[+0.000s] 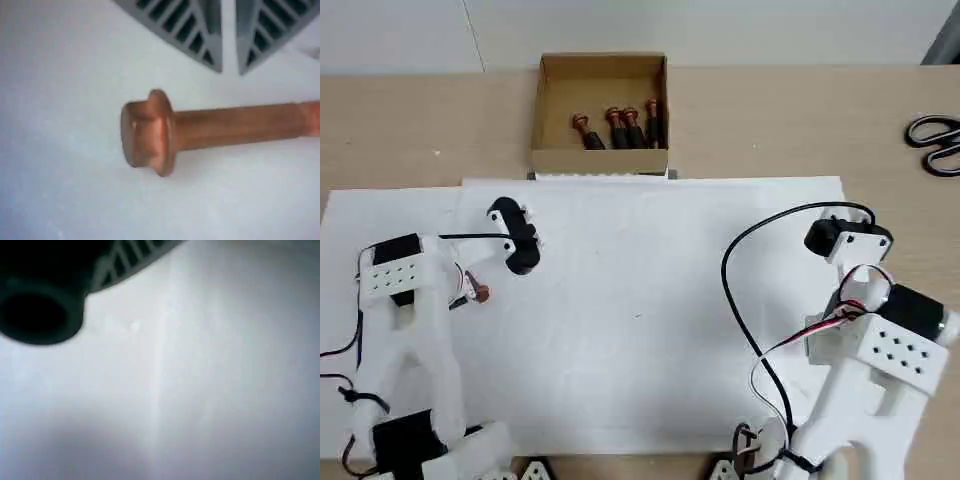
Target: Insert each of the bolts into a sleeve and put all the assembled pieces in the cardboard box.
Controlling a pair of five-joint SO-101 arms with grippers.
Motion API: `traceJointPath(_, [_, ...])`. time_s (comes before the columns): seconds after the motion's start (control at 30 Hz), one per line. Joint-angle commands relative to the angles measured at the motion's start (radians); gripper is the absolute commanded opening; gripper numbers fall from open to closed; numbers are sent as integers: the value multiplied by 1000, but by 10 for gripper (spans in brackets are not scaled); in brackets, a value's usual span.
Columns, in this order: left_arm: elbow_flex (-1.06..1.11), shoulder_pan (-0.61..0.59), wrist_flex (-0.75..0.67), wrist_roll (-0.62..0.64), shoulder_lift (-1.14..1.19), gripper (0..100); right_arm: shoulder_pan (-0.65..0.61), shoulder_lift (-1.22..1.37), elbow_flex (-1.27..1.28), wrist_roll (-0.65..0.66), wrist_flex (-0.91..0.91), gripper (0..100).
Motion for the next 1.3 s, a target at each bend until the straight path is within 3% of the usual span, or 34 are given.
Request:
traceJointPath(0.0, [21,-6,-17,-25,-41,6,8,-24,-6,2,8,4])
traceJointPath(0.27, [36,-6,97,2,-48,6,8,-24,-6,2,8,4])
traceJointPath(0.57, [79,32,-15,166,-41,6,8,-24,-6,2,1,4])
traceJointPath(0.9, [76,212,-28,414,-48,6,5,-24,-6,0,1,4])
traceJointPath(1.1, [73,273,-132,548,-48,6,5,-24,-6,0,2,4])
traceJointPath(1.27, [-7,273,-87,551,-48,6,7,-24,-6,0,-1,4])
